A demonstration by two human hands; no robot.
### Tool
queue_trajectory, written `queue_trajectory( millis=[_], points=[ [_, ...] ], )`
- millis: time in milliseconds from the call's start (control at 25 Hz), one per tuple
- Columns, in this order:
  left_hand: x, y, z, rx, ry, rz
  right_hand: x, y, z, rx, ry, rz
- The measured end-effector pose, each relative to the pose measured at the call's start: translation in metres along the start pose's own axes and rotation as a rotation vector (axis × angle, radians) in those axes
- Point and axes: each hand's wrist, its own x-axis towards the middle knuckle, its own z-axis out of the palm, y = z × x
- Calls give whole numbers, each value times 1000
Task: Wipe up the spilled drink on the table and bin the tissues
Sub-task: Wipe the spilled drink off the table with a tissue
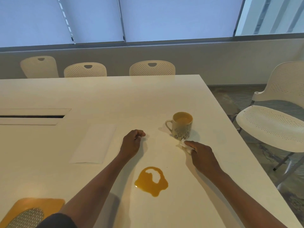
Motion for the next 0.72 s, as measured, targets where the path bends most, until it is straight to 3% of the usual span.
queue_trajectory(
  millis=[200, 520, 720],
  points=[
    [-32, -22, -15, 211, 64, 138, -10, 2, 16, -111, -76, -96],
    [-86, -31, -34, 507, -70, 142, -24, -47, 31, -159, -258, -215],
    [-126, -26, -39, 522, -61, 93, -39, -91, 46, -137, -370, -265]
  ],
)
